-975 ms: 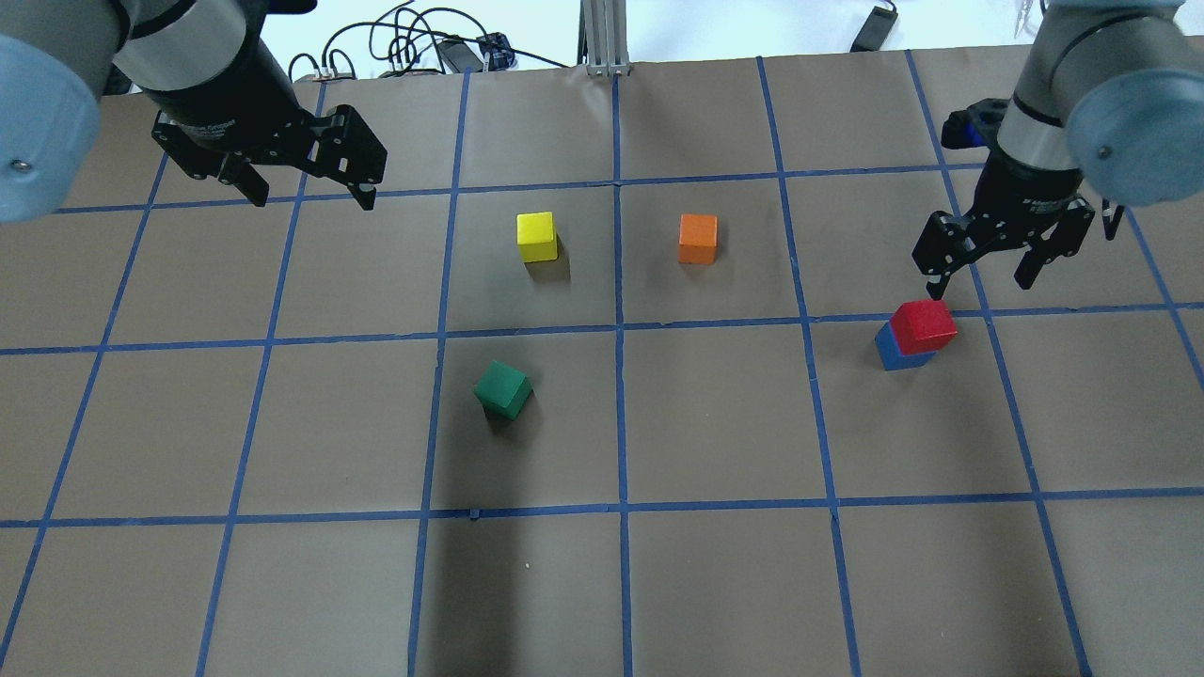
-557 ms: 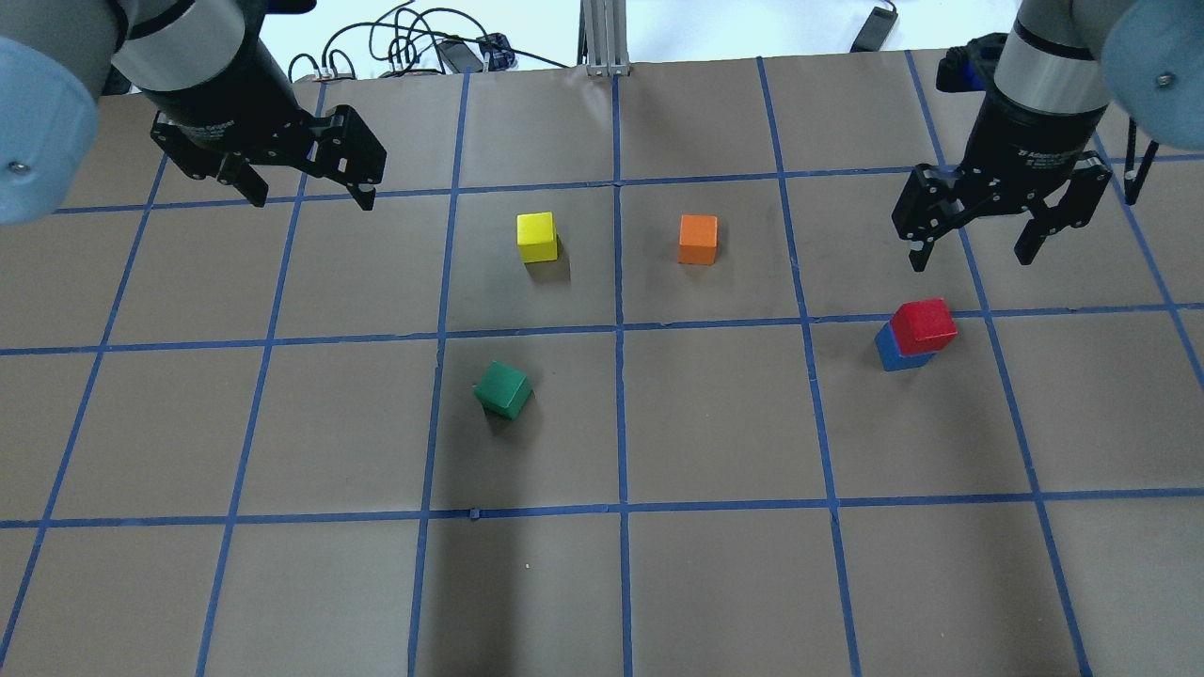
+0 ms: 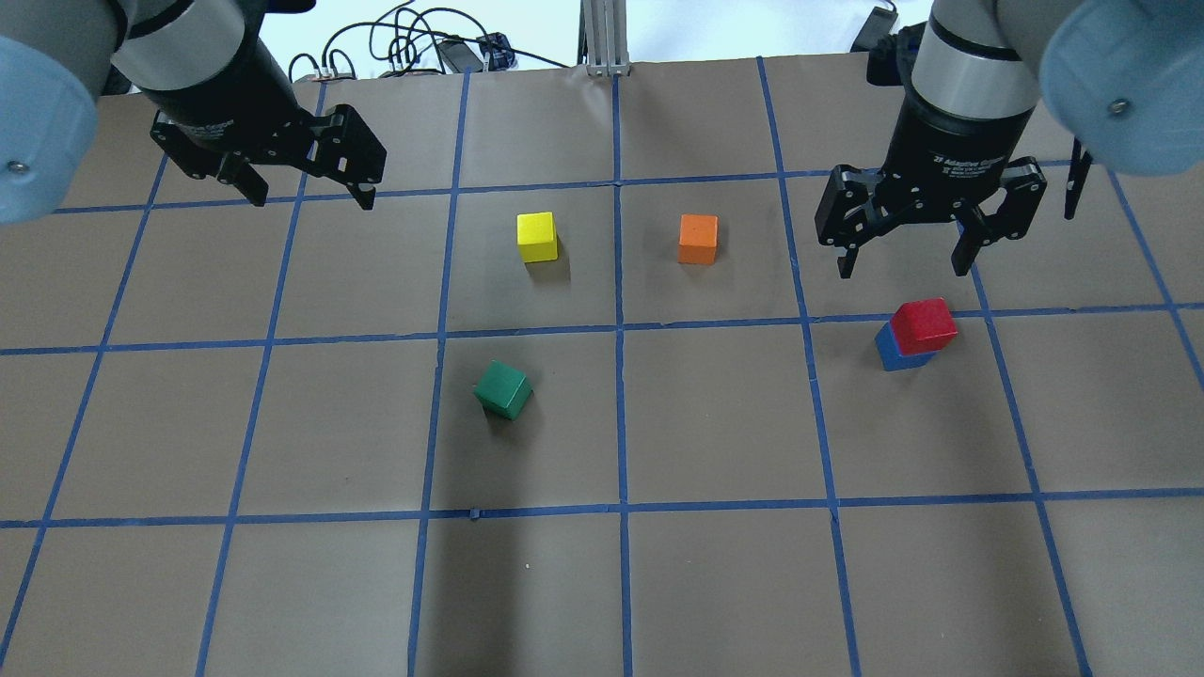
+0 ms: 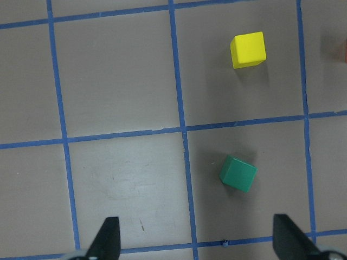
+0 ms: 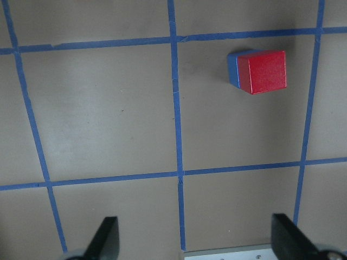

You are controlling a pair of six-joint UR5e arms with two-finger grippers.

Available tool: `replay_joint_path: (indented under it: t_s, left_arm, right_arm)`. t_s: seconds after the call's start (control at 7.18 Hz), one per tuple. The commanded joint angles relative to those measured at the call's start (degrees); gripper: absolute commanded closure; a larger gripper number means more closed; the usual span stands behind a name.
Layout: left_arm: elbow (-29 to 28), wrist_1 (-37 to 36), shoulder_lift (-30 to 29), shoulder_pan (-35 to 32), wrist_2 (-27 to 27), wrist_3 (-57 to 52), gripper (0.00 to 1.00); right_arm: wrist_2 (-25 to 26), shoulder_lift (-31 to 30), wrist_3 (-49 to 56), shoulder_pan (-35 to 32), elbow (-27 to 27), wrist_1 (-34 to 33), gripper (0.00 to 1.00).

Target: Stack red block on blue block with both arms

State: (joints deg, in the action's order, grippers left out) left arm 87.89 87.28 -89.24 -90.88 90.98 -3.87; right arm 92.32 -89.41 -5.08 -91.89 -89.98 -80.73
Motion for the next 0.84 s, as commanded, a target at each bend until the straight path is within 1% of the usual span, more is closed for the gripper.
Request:
replay_joint_path:
  t_s: [0.0,0.14,0.7]
  left_arm:
    - [0.00,0.00,0.03,0.00,-0.01,0.00,0.00]
    - [0.00,0.00,-0.06,0.00,-0.01,0.00,0.00]
    - [0.09,1.23,-0.41,-0.44,0.25,0.18,0.00]
  right_arm:
    - [-0.39,0.03,1.29,1.53,-0.20,-0.04,0.00]
    - [-0.56,-0.06,2.95,3.72,-0.11,0.13,0.00]
    - [-0.74,-1.38,3.14,3.65,0.33,0.05,0.00]
